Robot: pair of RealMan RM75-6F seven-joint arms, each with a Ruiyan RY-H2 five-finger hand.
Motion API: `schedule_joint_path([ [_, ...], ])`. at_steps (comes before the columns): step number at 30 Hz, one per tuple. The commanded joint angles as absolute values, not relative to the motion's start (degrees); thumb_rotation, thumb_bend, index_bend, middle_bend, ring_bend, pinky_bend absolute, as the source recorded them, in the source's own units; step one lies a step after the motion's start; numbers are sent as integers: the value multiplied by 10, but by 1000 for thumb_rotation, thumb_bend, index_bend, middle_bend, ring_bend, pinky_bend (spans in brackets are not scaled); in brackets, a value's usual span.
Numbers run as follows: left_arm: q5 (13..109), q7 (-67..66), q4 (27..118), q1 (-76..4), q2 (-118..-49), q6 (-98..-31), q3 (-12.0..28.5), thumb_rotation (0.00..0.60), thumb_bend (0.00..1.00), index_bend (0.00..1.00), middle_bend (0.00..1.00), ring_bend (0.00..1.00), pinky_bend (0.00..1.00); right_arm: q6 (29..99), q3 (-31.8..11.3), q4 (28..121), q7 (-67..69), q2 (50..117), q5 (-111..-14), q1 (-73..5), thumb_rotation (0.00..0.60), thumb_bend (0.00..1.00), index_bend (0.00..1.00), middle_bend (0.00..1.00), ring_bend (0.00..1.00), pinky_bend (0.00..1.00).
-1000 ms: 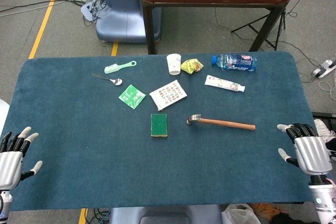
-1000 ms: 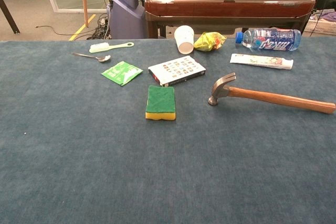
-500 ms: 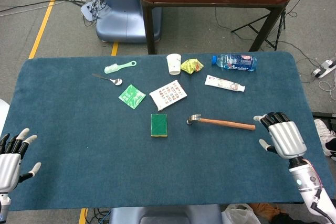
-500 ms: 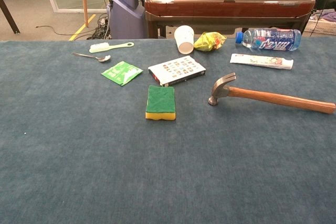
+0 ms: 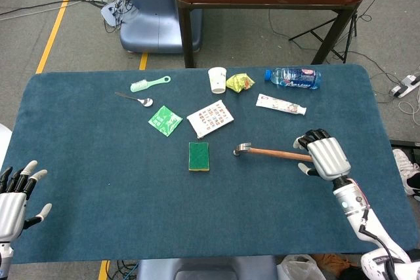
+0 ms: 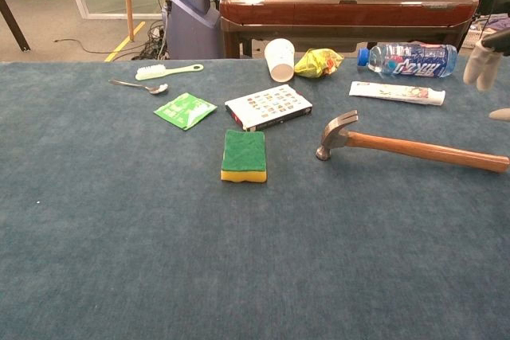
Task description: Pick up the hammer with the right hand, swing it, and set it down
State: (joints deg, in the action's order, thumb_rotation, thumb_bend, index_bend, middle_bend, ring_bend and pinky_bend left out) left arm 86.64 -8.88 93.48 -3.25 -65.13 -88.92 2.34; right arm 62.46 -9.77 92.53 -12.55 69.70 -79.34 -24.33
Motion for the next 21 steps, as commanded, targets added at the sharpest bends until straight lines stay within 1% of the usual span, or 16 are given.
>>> schedule_joint_path([
  [1,867,-90,936,-33,-650,-888,24,600,190,221,105,111,0,604,-100,907,-121,714,-779,-259,600,215,429,446,234,250],
  [4,870,-91,938,-34,-648,-888,24,600,189,221,105,111,0,584,-101,890,-121,731,-767,-274,600,216,429,434,235,250],
  [14,878,-90,940,-32,-647,-893,21,600,191,222,105,110,0,531,-111,822,-145,800,-717,-327,600,329,429,429,235,250],
  [21,878,-88,940,-26,-645,-898,19,600,191,222,105,110,0,509,-112,786,-165,842,-687,-355,600,341,429,408,231,250],
])
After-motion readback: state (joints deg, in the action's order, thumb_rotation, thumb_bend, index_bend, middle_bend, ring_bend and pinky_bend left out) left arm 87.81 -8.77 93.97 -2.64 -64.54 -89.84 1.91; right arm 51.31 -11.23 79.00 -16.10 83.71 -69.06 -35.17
